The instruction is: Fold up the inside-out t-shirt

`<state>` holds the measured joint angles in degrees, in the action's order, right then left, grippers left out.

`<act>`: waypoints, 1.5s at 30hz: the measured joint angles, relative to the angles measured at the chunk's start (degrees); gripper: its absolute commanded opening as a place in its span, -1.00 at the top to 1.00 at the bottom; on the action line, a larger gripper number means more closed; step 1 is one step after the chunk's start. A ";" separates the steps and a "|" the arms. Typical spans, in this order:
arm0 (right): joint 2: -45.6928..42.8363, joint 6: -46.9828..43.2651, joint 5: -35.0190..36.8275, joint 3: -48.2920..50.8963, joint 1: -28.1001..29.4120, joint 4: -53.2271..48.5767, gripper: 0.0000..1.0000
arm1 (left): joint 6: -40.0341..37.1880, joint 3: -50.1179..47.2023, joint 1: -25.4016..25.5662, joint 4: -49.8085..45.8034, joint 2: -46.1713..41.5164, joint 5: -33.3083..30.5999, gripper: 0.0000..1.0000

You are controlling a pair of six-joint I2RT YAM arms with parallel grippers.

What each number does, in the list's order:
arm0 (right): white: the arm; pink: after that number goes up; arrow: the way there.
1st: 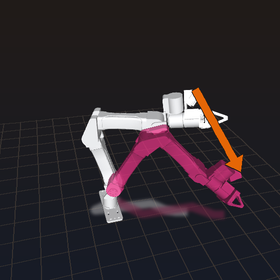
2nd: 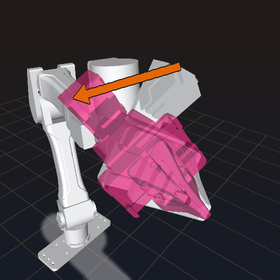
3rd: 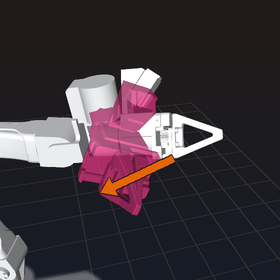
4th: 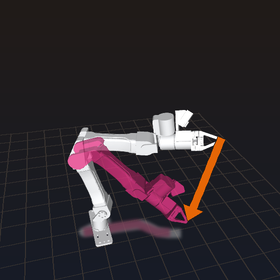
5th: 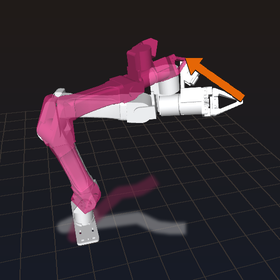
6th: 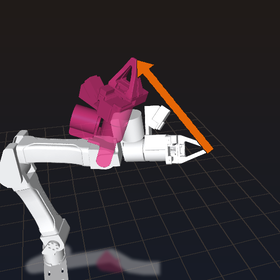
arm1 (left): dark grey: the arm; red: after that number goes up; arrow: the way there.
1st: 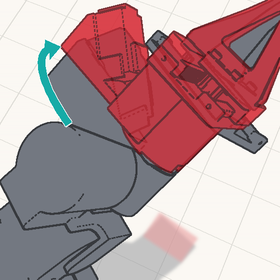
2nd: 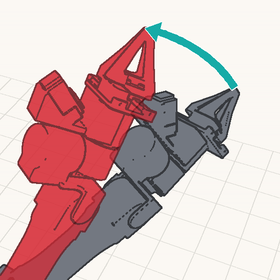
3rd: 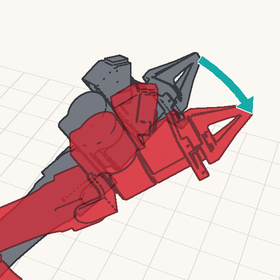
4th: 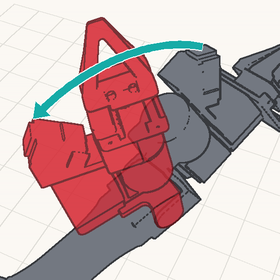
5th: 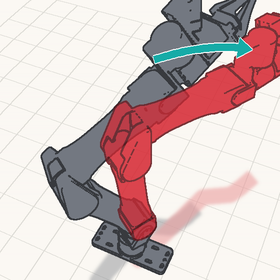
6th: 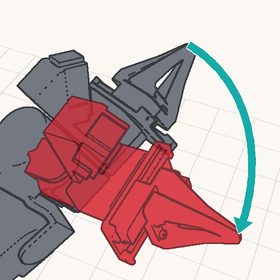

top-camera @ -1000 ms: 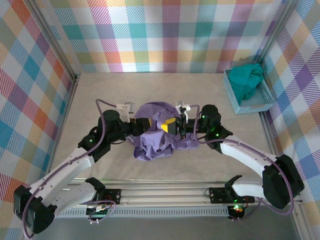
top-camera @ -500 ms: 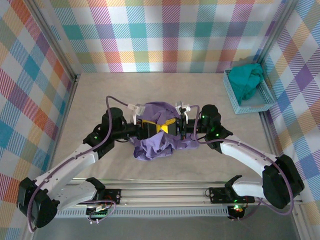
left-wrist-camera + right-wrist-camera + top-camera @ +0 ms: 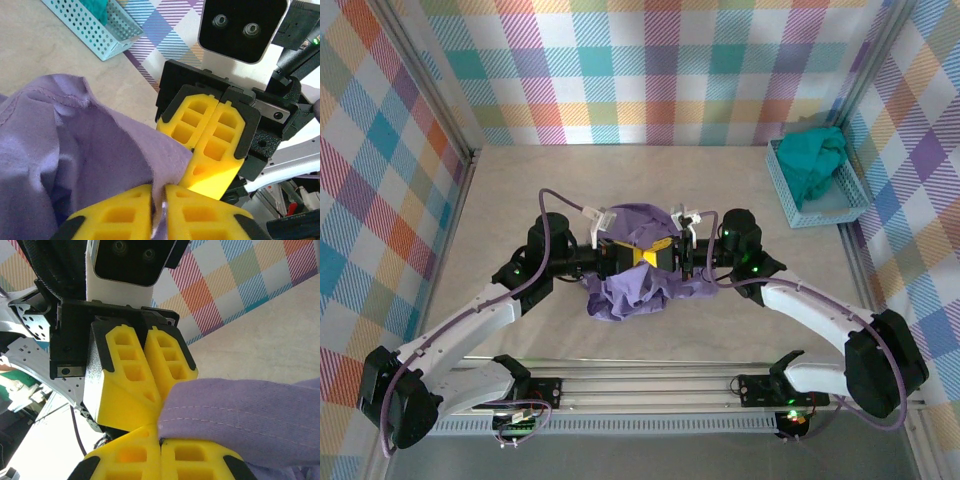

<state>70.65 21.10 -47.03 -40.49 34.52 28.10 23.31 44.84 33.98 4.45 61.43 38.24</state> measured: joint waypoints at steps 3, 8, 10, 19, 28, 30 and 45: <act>-0.50 -1.09 0.26 0.00 0.00 -1.44 0.91 | -0.31 0.02 0.00 -0.15 0.00 -0.83 1.00; -3.85 -5.51 4.28 -0.15 0.39 -9.70 0.16 | -0.70 1.22 0.11 -4.35 -0.92 -5.40 1.00; -5.40 -7.85 7.37 -0.22 1.86 -12.92 0.05 | -0.66 2.38 0.52 -6.43 -1.60 -8.00 1.00; -3.43 -13.42 19.47 -0.09 10.54 -17.31 -0.02 | -0.68 4.85 3.50 -11.76 -5.05 -13.99 1.00; -12.07 -17.38 25.70 1.09 7.15 -25.40 -0.10 | -1.92 4.09 5.46 -14.38 -3.28 -16.15 1.00; -14.49 -17.31 26.91 1.01 4.81 -26.45 -0.11 | -1.55 3.04 6.73 -13.11 -0.96 -16.06 1.00; 0.74 -13.00 34.97 -12.02 0.28 -42.03 -0.12 | -3.82 2.67 11.37 -15.58 8.31 -20.44 0.03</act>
<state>71.40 8.10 -12.05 -52.51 34.81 -13.93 19.49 47.51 45.34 -11.14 69.73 17.80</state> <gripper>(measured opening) 0.557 0.435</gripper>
